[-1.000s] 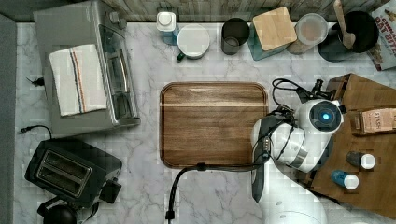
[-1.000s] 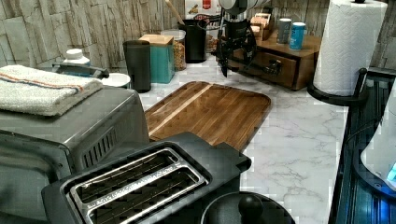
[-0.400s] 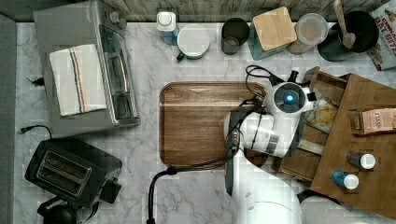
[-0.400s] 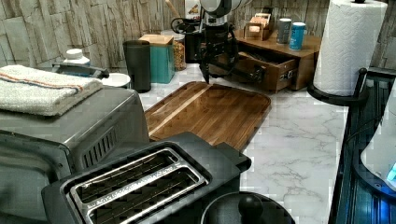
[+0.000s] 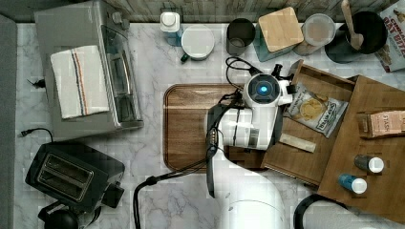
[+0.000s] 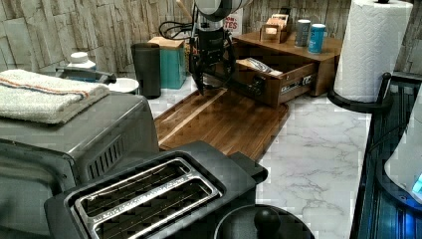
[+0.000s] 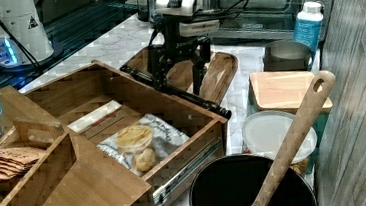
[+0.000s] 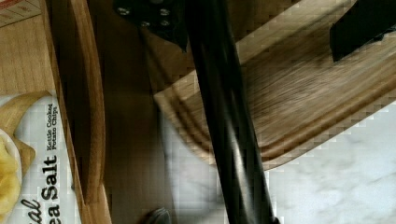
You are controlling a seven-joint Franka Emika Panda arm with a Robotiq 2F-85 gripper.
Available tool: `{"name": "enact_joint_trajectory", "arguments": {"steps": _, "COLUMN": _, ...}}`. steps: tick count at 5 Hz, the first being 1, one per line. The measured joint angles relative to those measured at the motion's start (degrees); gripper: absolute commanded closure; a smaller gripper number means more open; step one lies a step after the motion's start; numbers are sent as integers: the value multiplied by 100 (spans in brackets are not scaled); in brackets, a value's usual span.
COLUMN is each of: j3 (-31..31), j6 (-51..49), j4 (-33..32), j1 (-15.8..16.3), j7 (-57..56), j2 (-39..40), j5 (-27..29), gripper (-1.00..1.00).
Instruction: Open the drawer.
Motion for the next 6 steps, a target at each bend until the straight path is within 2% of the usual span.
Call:
{"name": "enact_joint_trajectory", "arguments": {"steps": 1, "j3": 30, "j6": -34, "j4": 67, "j1": 175, "j7": 28, "j2": 77, "j5": -96, "gripper": -100}}
{"name": "enact_joint_trajectory", "arguments": {"steps": 3, "j3": 41, "j6": -210, "j4": 280, "j1": 61, "j7": 144, "j2": 208, "j5": 289, "gripper": -100}}
{"name": "enact_joint_trajectory", "arguments": {"steps": 6, "j3": 48, "j6": -204, "j4": 313, "j1": 28, "j7": 145, "j2": 234, "j5": 352, "gripper": -100}}
